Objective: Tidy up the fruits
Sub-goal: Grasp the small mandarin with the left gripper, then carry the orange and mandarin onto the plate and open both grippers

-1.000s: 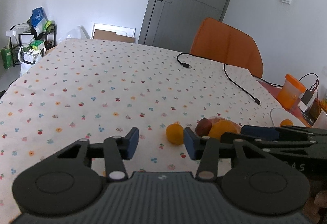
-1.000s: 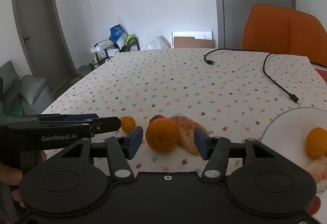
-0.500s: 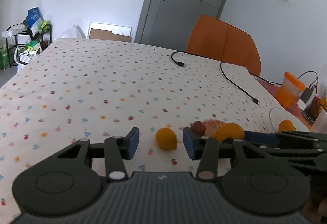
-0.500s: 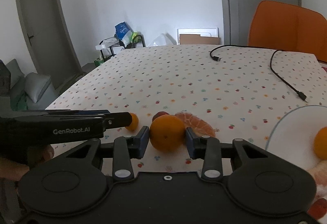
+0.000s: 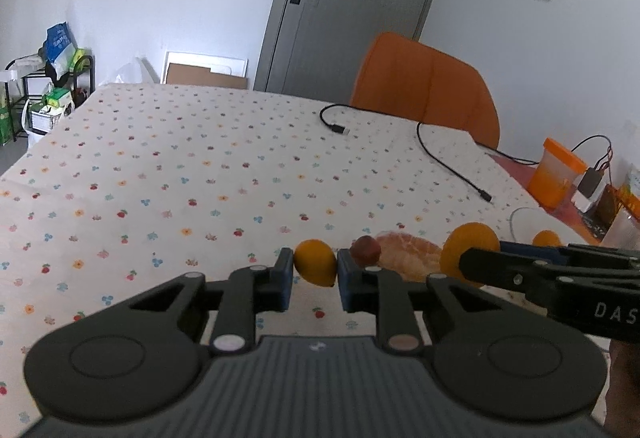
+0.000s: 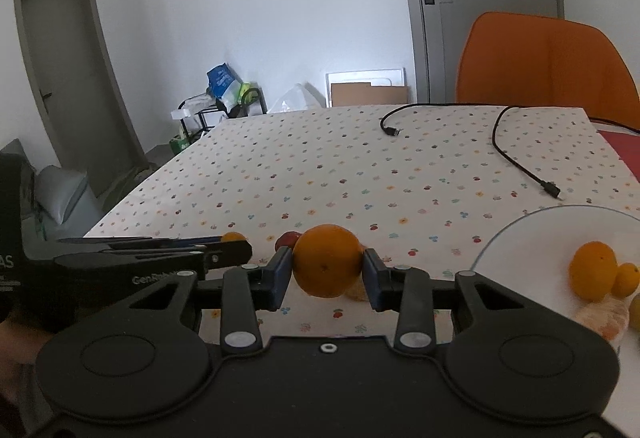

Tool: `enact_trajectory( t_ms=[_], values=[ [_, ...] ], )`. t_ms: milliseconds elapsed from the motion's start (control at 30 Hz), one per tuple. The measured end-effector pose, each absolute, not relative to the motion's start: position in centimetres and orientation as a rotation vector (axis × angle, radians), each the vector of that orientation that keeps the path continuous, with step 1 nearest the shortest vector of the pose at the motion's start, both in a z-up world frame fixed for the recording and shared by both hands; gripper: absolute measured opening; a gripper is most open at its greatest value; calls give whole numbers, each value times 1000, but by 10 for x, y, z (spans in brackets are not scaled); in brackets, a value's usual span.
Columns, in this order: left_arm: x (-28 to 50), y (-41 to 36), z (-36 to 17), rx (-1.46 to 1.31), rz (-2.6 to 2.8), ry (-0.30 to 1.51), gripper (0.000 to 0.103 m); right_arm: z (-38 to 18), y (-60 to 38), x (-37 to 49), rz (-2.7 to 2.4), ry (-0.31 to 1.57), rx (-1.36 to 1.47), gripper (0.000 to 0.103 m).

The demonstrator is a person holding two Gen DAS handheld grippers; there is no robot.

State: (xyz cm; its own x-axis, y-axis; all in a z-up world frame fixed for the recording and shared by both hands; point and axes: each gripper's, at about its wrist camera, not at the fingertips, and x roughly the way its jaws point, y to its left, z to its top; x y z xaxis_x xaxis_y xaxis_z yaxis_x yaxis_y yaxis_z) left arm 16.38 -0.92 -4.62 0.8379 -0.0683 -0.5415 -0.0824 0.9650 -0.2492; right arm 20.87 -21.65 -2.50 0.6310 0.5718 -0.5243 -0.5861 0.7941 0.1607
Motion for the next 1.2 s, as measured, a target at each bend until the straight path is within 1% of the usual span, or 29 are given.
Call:
enact_trajectory(
  t_ms=[333,667,1200],
  values=[
    [151,-21,-30,-268,-27,541,21,-15,-235,198,629,563,6,36],
    [149,-50,-19,-232,-76,527,21,-10,-265,186,590,542,40,36],
    [151,-106,-16,-200,-208,526,21,-20,-331,174,478,553,96,36]
  ],
)
